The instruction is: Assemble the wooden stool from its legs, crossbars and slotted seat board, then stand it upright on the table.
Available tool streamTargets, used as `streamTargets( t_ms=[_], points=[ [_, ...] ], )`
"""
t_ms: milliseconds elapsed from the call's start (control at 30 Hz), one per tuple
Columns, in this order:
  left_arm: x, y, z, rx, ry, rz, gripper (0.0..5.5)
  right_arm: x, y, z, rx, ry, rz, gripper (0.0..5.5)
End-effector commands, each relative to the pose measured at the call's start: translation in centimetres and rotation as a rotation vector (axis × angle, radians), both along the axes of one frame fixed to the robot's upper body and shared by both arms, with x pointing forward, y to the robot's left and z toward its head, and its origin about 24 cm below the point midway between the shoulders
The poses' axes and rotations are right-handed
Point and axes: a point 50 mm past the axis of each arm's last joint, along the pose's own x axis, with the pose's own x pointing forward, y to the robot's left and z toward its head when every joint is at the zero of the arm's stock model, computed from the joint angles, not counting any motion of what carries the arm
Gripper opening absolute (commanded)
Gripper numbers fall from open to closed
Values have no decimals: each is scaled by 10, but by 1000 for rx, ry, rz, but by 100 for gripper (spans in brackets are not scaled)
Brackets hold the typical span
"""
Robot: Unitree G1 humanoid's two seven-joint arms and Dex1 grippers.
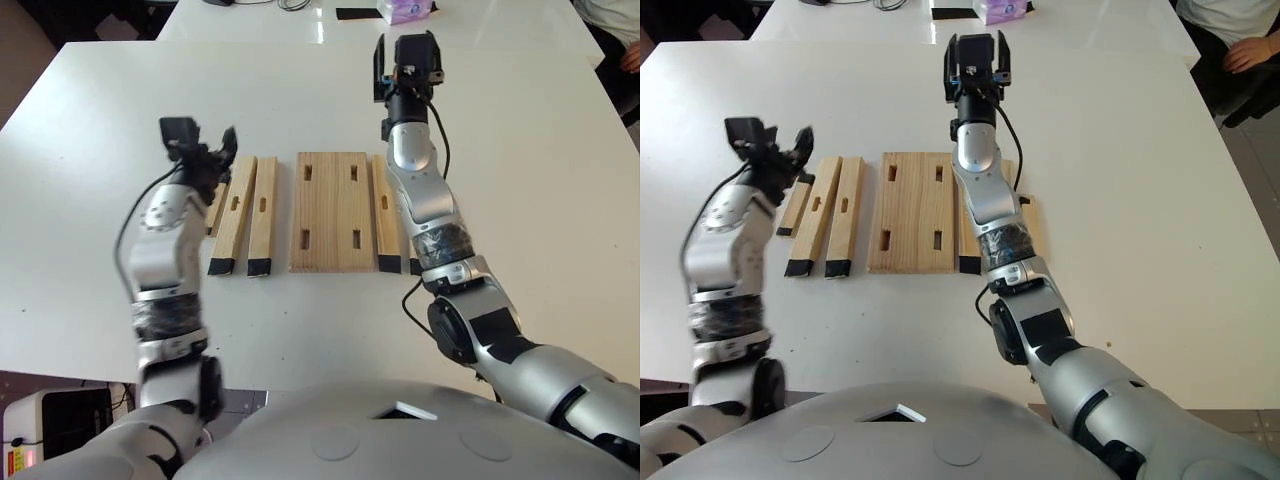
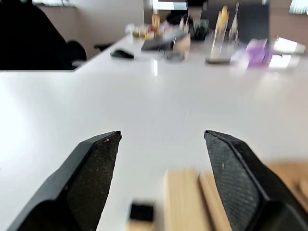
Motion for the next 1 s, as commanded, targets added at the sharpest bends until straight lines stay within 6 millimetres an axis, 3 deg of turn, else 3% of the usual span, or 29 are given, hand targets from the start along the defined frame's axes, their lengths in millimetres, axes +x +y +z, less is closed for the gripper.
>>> streamTargets(
  t_ms=[33,233,400,567,767,1000],
  points=[
    [-6,15,-8,5,129,-125,323,-7,-10,-5,22,39,-56,341],
    [-21,31,-20,31,239,-132,323,-11,-10,-5,26,39,-64,341],
    [-19,39,-15,38,240,-128,323,-14,-9,-6,45,41,-72,341],
    [-33,54,-20,57,306,-116,323,-16,-9,-6,62,42,-77,341],
    [-35,58,-24,62,333,-125,323,-19,-13,-5,70,45,-96,341],
    [-37,47,-30,37,349,-154,323,-18,-13,-5,62,46,-91,341]
  ],
)
